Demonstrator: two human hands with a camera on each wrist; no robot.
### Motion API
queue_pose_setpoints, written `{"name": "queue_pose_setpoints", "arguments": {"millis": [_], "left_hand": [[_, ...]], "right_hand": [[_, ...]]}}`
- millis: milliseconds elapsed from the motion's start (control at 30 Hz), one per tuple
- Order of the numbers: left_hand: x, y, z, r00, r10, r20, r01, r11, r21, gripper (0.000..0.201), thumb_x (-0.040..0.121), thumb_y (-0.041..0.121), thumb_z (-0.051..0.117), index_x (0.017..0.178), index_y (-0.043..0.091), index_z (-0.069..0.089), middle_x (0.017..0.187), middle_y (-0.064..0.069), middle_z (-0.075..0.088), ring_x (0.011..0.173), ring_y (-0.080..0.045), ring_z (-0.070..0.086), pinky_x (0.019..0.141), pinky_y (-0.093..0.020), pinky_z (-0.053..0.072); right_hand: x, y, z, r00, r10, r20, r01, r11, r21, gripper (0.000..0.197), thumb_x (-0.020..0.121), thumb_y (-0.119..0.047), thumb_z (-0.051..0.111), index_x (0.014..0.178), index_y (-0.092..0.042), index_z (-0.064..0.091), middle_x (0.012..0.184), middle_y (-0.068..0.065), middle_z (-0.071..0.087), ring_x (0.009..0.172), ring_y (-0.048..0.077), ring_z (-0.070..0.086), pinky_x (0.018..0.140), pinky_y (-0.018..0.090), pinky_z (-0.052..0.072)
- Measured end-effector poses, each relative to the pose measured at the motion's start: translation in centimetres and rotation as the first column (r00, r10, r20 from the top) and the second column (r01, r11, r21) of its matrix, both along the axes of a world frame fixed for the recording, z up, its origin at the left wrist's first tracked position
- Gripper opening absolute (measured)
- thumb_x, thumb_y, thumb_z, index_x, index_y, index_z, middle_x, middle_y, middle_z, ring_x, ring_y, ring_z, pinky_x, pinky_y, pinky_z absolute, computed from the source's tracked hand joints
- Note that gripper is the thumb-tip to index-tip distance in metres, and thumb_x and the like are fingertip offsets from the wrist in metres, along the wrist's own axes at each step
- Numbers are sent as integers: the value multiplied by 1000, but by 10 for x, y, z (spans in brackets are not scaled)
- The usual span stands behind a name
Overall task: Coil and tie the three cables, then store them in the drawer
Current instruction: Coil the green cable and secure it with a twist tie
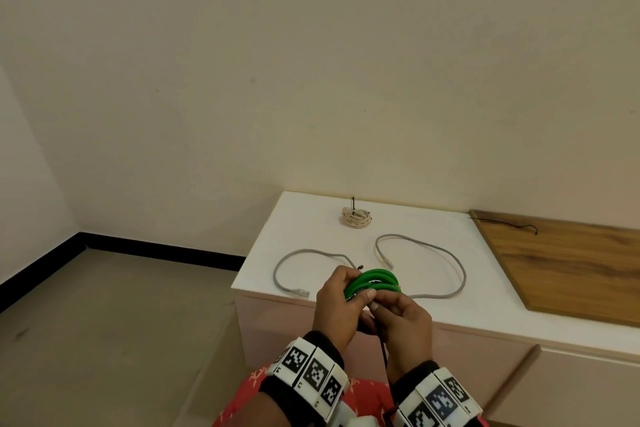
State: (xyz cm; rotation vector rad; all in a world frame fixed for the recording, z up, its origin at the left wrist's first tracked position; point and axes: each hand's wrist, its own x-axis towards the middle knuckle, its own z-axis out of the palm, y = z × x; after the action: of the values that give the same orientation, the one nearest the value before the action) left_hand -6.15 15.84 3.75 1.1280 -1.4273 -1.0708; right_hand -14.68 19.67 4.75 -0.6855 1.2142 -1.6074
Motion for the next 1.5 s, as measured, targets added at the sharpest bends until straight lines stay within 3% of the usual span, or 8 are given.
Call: {"name": "queue_pose_setpoints", "arguments": {"millis": [267,400,567,733,900,1000,1100,1500], "left_hand": [[5,-3,0,998,16,-68,-13,999,36,28,78,-1,65,84,24,53,83,2,64,75,-11,61,70,-22,49],[9,-8,1,994,50,-93,-44,997,66,27,77,-2,66,92,16,51,84,0,64,76,-17,61,73,-32,51],[13,-12,4,993,43,-110,-30,993,110,32,78,0,66,99,15,48,91,-4,63,81,-21,60,66,-30,52],[19,-14,7,985,57,-163,-31,987,155,24,79,-6,62,89,15,55,81,-1,64,64,-13,57,55,-27,48],[22,-15,13,971,65,-231,-18,980,200,20,81,-7,59,93,8,54,81,-5,63,59,-16,52,55,-29,46],[19,-15,15,971,43,-235,7,978,208,20,80,-7,60,94,6,54,80,-5,62,58,-16,50,52,-26,46],[16,-13,15,976,18,-219,26,980,198,21,79,-7,61,95,6,54,81,-6,63,60,-16,52,54,-27,46],[7,-7,15,988,-83,-129,93,993,70,34,74,-8,66,83,23,57,84,-3,66,70,-8,61,66,-18,46]], "right_hand": [[-11,4,1,978,136,-157,-140,990,-13,18,83,14,50,74,1,58,61,11,63,49,16,62,46,21,53],[-20,7,3,920,255,-298,-274,961,-23,36,83,19,42,77,-5,69,66,4,71,61,11,68,57,20,55],[-28,8,6,847,299,-439,-361,930,-63,36,76,18,57,76,-16,72,67,1,74,69,12,70,62,19,56],[-34,9,16,718,220,-660,-439,879,-185,6,70,-27,72,76,-28,75,82,-1,66,70,7,61,63,18,50],[-38,13,34,668,271,-693,-534,823,-193,33,63,-65,63,65,-34,71,77,-9,69,78,14,65,70,26,53],[-36,17,41,718,280,-637,-516,829,-217,5,64,-37,76,67,-36,72,68,1,69,62,15,61,59,22,51],[-38,14,40,800,278,-531,-419,893,-163,10,72,1,71,72,-9,69,56,10,65,50,12,57,50,21,49],[-46,1,49,843,343,-415,-322,939,121,13,78,1,65,66,3,61,41,3,58,33,8,42,36,17,35]]}}
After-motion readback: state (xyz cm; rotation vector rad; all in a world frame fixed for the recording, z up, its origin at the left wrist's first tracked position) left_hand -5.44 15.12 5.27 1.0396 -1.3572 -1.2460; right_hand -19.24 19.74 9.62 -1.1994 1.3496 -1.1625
